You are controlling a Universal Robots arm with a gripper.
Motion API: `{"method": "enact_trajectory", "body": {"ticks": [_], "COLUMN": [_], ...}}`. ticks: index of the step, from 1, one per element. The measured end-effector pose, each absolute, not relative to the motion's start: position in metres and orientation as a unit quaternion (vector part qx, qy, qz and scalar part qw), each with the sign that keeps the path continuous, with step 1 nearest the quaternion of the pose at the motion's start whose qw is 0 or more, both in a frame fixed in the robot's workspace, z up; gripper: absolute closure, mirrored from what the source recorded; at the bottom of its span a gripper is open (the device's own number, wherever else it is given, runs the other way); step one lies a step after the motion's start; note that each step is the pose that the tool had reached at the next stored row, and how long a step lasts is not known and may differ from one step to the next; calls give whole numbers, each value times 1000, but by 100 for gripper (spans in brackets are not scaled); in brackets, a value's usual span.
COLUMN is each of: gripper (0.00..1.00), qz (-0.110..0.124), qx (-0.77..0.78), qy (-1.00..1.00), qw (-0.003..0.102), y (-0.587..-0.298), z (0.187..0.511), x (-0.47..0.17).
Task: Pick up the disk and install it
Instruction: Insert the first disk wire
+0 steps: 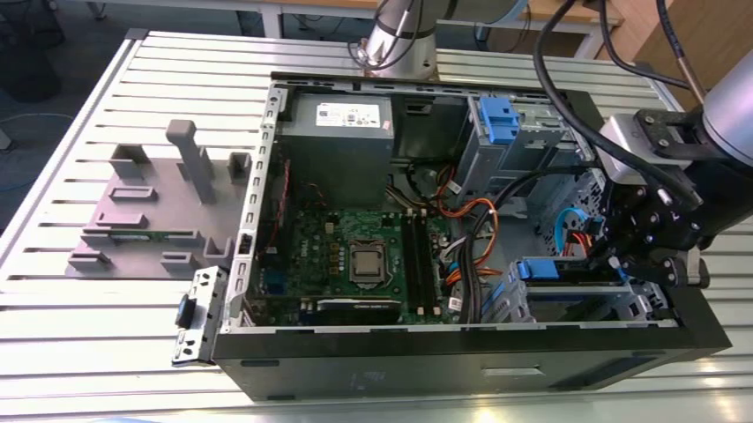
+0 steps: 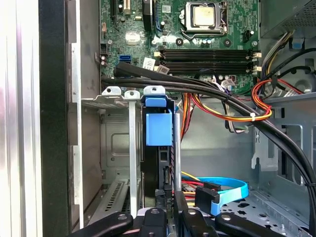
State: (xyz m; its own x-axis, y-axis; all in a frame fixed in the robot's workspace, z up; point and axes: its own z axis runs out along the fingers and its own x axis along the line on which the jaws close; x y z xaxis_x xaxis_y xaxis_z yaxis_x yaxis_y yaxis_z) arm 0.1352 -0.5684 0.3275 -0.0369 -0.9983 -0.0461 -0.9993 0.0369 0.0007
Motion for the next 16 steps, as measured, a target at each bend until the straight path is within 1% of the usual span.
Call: {"method": "enact_trajectory", "body": {"ticks": [6,7,11,16], "gripper": [80,74,74,74], "qz": [16,16,16,16], "qx": [-694,-694,-694,-694], "qy": [720,720,720,720], "qw": [16,16,16,16], "y": [-568,-568,-568,-568], "z": [327,327,328,340], "x": [135,135,135,135]}}
